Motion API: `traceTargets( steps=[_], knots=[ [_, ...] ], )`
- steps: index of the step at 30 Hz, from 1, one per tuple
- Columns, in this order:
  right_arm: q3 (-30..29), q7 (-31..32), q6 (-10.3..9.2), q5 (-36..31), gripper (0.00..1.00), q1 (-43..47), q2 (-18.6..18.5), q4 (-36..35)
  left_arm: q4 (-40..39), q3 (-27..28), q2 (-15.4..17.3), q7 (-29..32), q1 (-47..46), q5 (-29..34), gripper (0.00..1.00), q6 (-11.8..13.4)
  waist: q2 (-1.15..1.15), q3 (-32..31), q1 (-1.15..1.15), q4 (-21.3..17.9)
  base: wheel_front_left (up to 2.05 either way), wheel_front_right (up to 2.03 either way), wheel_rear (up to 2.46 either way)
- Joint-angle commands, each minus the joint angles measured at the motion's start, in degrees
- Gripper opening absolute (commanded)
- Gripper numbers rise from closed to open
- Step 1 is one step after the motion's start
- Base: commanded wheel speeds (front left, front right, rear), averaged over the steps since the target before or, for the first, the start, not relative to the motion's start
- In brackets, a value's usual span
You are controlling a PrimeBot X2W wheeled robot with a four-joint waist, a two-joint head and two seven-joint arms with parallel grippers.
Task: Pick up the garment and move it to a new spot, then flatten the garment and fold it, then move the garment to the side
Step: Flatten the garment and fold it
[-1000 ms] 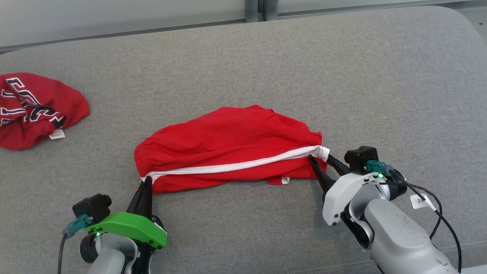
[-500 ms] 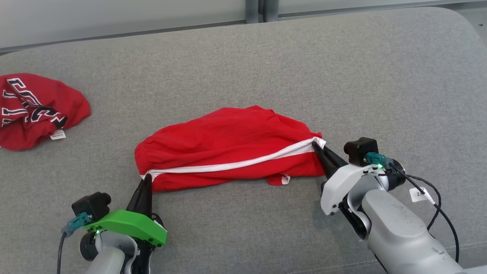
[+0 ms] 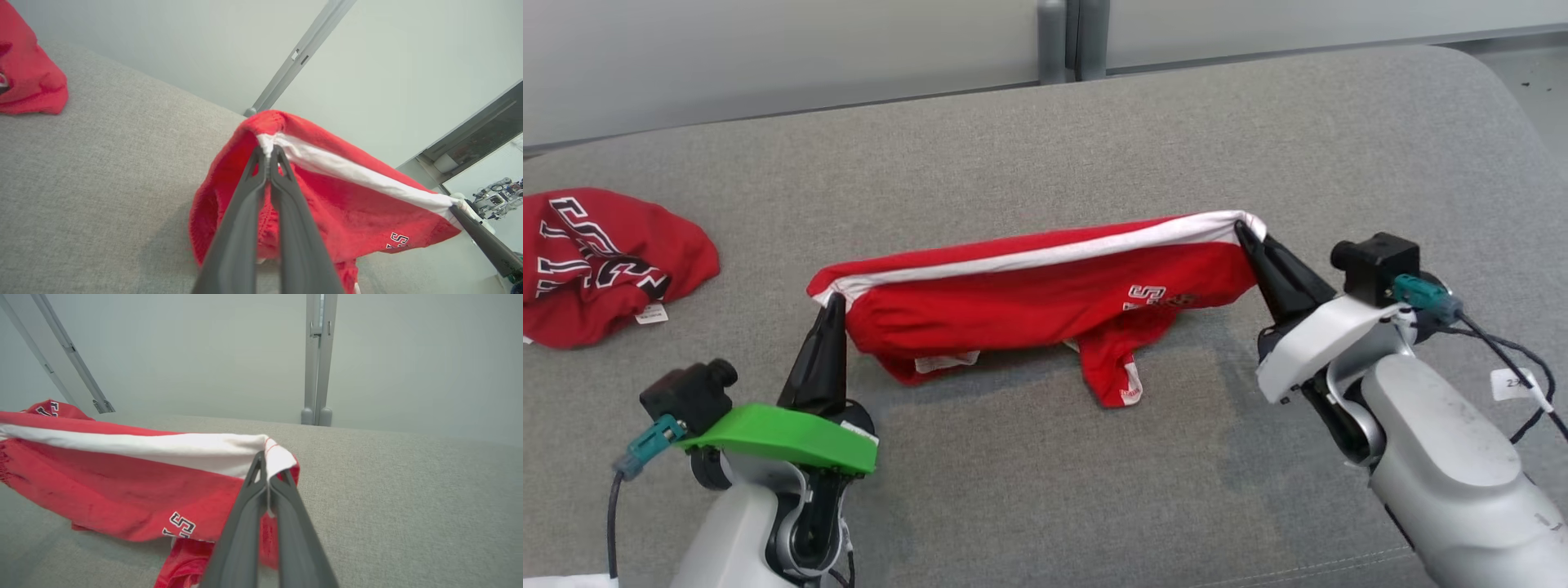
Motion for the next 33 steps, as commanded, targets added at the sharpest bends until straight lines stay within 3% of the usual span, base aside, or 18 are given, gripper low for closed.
traceTargets(
  steps=[1,12,21,27,33],
  knots=[
    [-0.5,0.9,-0.02,0.6,0.00,1.6,-1.3,-2.3,-1.9,0.0,0.9,0.5,-1.0,-0.2,0.00,0.4,0.01,-1.5,0.00,-0.5,0.00,0.00,0.00],
    [-6.6,11.3,-0.02,3.1,0.00,7.8,-8.0,-26.1,-20.1,0.2,5.2,8.6,-1.1,-1.0,0.00,3.9,0.01,-7.8,0.00,-2.2,0.00,0.00,0.00],
    [-13.9,18.0,-0.02,2.4,0.00,10.0,-7.8,-41.1,-29.4,1.1,9.6,16.3,-7.2,-1.1,0.00,6.1,0.01,-9.7,0.00,-2.5,0.00,0.00,0.00],
    [-16.6,21.9,-0.01,1.9,0.00,8.4,-6.0,-44.9,-28.0,0.6,10.7,22.4,-13.8,-2.7,0.00,7.2,0.01,-8.4,0.00,-2.4,0.00,0.00,0.00],
    [-13.0,24.6,-0.01,4.1,0.00,0.1,-4.6,-39.7,-18.1,-1.1,11.2,27.6,-23.6,-2.0,0.00,6.7,0.01,-2.2,0.00,-3.5,0.00,0.00,0.00]
  ],
)
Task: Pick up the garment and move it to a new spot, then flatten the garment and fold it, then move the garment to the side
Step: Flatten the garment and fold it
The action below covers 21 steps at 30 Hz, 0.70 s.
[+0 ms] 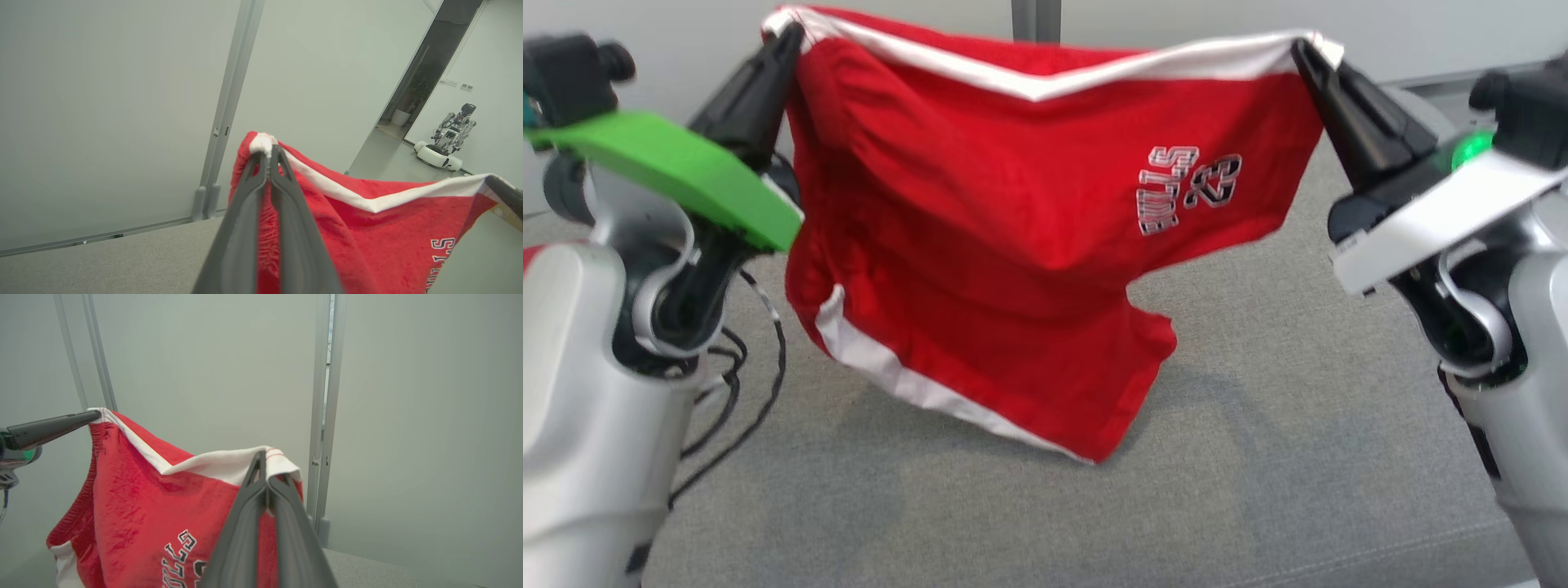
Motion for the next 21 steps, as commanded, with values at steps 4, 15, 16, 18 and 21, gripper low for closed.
traceTargets(
  steps=[4,15,16,18,21],
  knots=[
    [1.2,-1.8,0.00,0.4,0.00,-13.9,2.2,8.2,9.2,-0.8,0.9,2.1,-12.6,3.2,0.00,-0.6,-0.01,10.7,0.00,-2.6,0.00,0.00,0.00],
    [0.2,-17.1,0.00,-3.3,0.00,-39.9,10.6,26.1,27.5,-1.1,4.6,-12.7,-39.8,16.4,0.00,-5.1,-0.01,24.9,0.00,-9.8,0.00,0.00,0.00],
    [1.2,-17.6,0.00,-3.0,0.00,-39.7,10.9,26.2,28.8,-1.3,5.0,-14.2,-40.7,16.8,0.00,-5.7,-0.01,26.0,0.00,-10.3,0.00,0.00,0.00],
    [4.2,-18.3,0.00,-2.3,0.00,-37.7,10.6,25.9,31.5,-1.3,5.4,-17.4,-41.0,16.8,0.00,-6.7,-0.01,28.1,0.00,-10.9,0.00,0.00,0.00],
    [8.4,-19.2,0.00,-0.8,0.00,-33.9,9.8,25.0,35.9,-1.6,5.8,-20.1,-38.0,15.5,0.00,-7.5,-0.01,30.2,0.00,-11.2,0.00,0.00,0.00]
  ],
)
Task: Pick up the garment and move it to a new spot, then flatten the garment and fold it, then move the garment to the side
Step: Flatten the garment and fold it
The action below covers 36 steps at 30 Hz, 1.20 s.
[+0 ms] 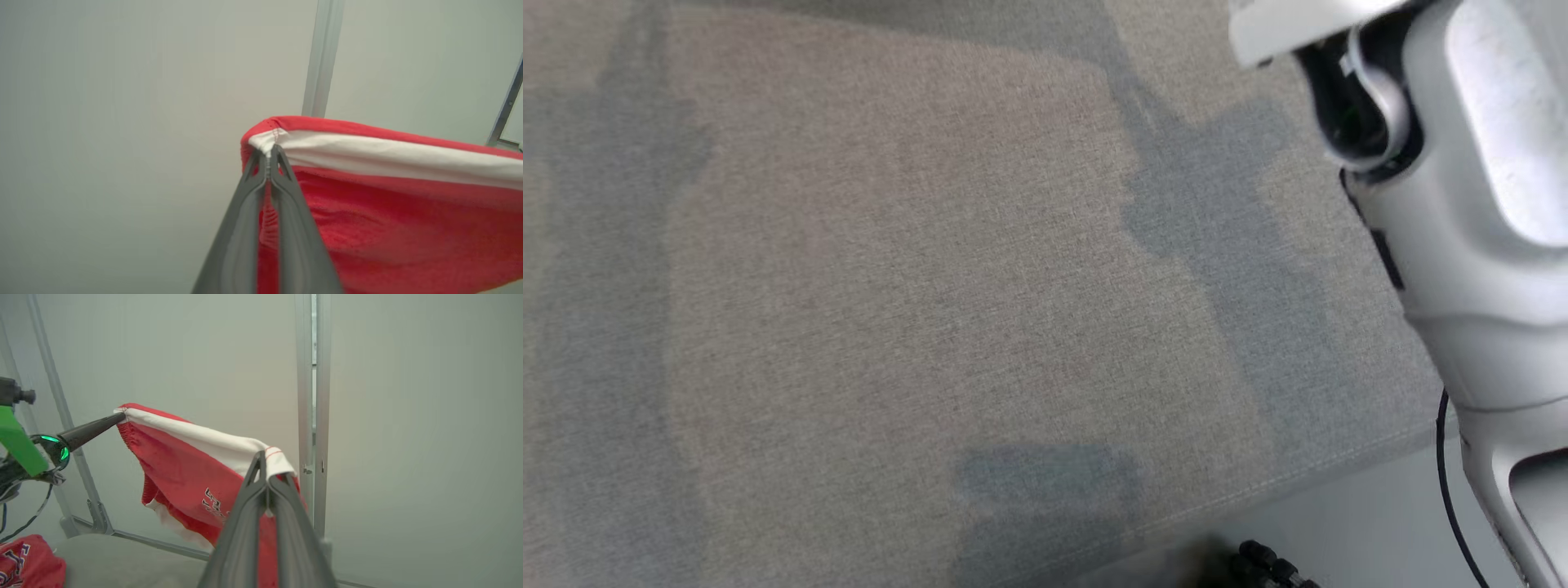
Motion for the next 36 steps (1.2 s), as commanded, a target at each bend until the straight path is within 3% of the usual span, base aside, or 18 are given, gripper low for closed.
traceTargets(
  steps=[1,6,10,16,23,30,36],
  knots=[
    [2.4,-0.9,-0.02,1.0,0.00,3.3,-0.9,-0.7,2.4,0.0,0.3,-1.6,3.5,-1.8,0.00,-0.6,-0.02,7.6,-0.01,-4.4,0.00,0.00,0.00],
    [6.8,-2.9,-0.02,3.4,0.00,11.0,-3.4,-1.3,4.1,-0.2,-0.7,-5.8,11.3,-6.9,0.00,-1.2,-0.02,7.4,-0.01,-2.9,0.00,0.00,0.00],
    [7.6,-4.2,-0.02,4.4,0.00,16.1,-5.4,-3.0,-0.7,-1.6,-0.1,-7.7,19.0,-12.0,0.00,-1.2,-0.02,5.9,-0.01,-1.0,0.00,0.00,0.00],
    [4.9,-5.1,-0.02,4.0,0.00,24.3,-8.0,-6.3,-9.5,-2.2,1.6,-9.2,30.4,-16.0,0.00,-1.3,-0.02,3.3,-0.01,1.9,0.00,0.00,0.00],
    [0.5,-4.3,-0.06,3.1,0.00,36.5,-9.9,-10.9,-19.2,-0.1,0.4,-10.0,45.3,-16.6,0.00,0.0,-0.02,-0.7,-0.01,4.3,0.00,0.00,0.00],
    [-4.6,-3.5,-0.07,2.7,0.00,50.1,-9.5,-14.1,-27.2,4.4,-6.1,-10.2,61.9,-13.7,0.00,2.1,-0.02,-6.0,-0.01,6.0,0.00,0.00,0.00],
    [-6.8,-3.0,-0.07,2.4,0.00,59.5,-8.3,-16.8,-30.3,7.8,-12.9,-10.2,72.9,-8.4,0.00,1.5,-0.02,-10.8,-0.01,6.7,0.00,0.00,0.00]
  ],
)
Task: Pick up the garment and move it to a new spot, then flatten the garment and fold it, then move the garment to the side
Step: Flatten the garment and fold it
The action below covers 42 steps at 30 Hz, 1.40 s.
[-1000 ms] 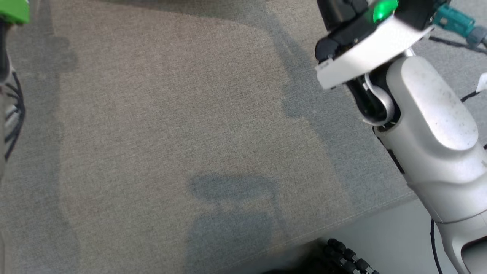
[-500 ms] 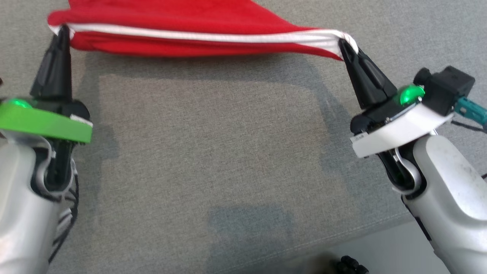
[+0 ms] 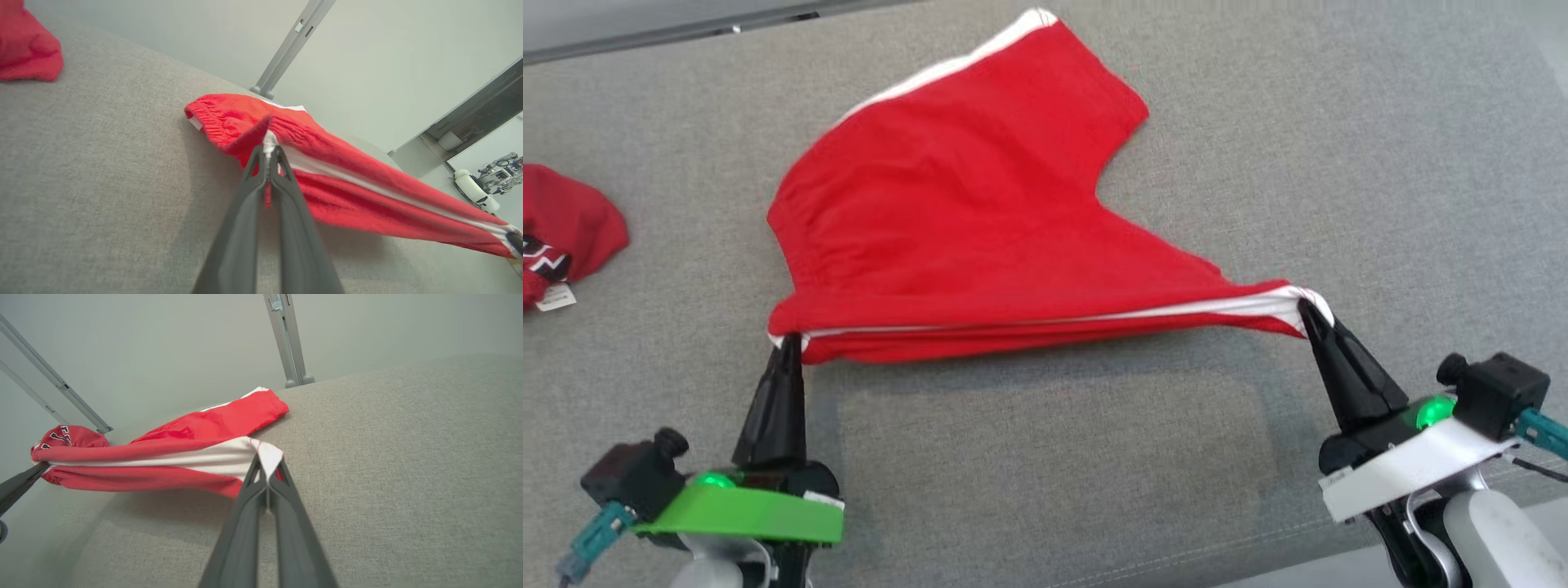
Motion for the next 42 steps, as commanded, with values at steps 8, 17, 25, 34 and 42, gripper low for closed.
traceTargets(
  steps=[8,17,25,34,42],
  knots=[
    [-2.9,1.6,-0.13,-1.0,0.00,9.4,1.4,-3.8,-3.5,3.5,-5.4,-0.4,10.9,5.5,0.00,-1.1,0.01,-7.3,0.00,1.4,0.00,0.00,0.00],
    [-4.6,4.1,-0.14,-2.3,0.00,13.1,2.3,-7.6,-7.4,5.8,-7.2,-0.4,16.6,8.0,0.00,-1.5,0.01,-9.7,0.00,1.0,0.00,0.00,0.00],
    [-5.2,6.0,-0.14,-2.3,0.00,14.7,2.9,-9.2,-8.0,5.1,-8.1,-0.4,18.5,8.2,0.00,-1.8,0.01,-10.5,0.00,1.7,0.00,0.00,0.00],
    [-4.2,5.8,-0.13,-0.6,0.00,9.3,2.5,-4.0,-2.6,2.7,-8.9,-0.3,12.2,4.2,0.00,-2.4,0.01,-8.8,0.00,3.6,0.00,0.00,0.00],
    [-2.6,7.6,-0.13,0.8,0.00,-2.9,-0.3,5.2,7.1,1.7,-10.2,-0.1,1.2,0.5,0.00,-1.7,0.01,-5.8,0.00,7.5,0.00,0.00,0.00]
  ],
)
